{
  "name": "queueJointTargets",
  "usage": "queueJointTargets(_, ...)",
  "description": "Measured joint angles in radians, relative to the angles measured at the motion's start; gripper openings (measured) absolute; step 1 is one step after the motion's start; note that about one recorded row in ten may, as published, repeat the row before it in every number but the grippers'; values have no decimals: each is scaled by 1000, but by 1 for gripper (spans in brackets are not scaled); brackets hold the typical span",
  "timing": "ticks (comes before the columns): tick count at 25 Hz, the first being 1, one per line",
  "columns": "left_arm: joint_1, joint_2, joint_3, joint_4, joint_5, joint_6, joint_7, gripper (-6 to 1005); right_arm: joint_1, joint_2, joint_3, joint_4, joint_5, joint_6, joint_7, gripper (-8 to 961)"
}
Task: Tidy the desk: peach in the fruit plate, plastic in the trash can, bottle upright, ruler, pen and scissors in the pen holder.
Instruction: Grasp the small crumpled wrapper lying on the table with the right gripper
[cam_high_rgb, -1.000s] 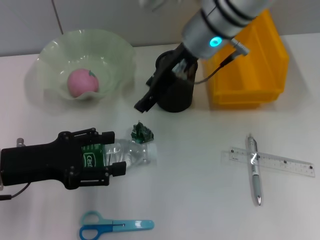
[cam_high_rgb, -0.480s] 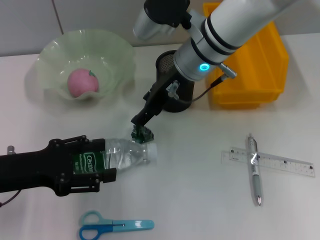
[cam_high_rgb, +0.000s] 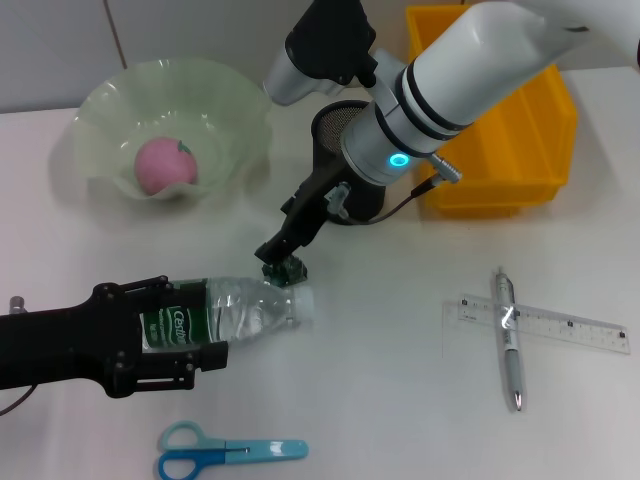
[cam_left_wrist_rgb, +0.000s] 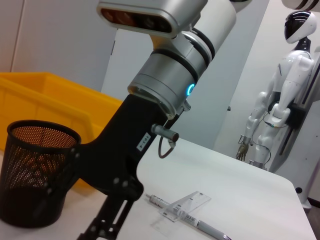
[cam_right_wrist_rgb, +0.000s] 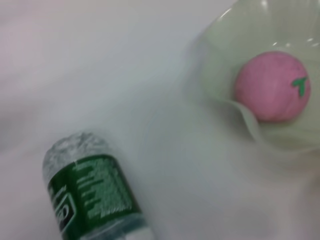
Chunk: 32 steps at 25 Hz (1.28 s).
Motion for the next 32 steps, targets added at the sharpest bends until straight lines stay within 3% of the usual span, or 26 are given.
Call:
queueJointTargets(20, 2, -2, -4, -2, 0, 2, -3, 835, 1, 2, -33, 77, 53, 79, -35, 777)
queueJointTargets(32, 3, -2, -7, -3, 0, 1, -3, 834, 1, 2, -119, 94, 113, 114, -52, 777)
